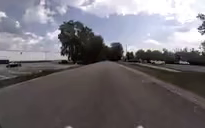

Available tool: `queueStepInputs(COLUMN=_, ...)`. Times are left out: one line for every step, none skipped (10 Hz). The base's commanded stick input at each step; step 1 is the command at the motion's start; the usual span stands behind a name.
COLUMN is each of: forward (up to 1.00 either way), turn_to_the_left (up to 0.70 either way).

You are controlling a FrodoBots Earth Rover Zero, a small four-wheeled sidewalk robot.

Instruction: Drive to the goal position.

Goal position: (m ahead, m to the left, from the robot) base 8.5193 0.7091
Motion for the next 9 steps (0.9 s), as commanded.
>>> queueStepInputs(forward=0.7, turn_to_the_left=0.0)
queueStepInputs(forward=0.7, turn_to_the_left=0.0)
queueStepInputs(forward=0.7, turn_to_the_left=0.0)
queueStepInputs(forward=0.7, turn_to_the_left=0.0)
queueStepInputs(forward=0.7, turn_to_the_left=0.0)
queueStepInputs(forward=0.7, turn_to_the_left=0.0)
queueStepInputs(forward=0.7, turn_to_the_left=0.0)
queueStepInputs(forward=0.7, turn_to_the_left=0.0)
queueStepInputs(forward=0.7, turn_to_the_left=0.0)
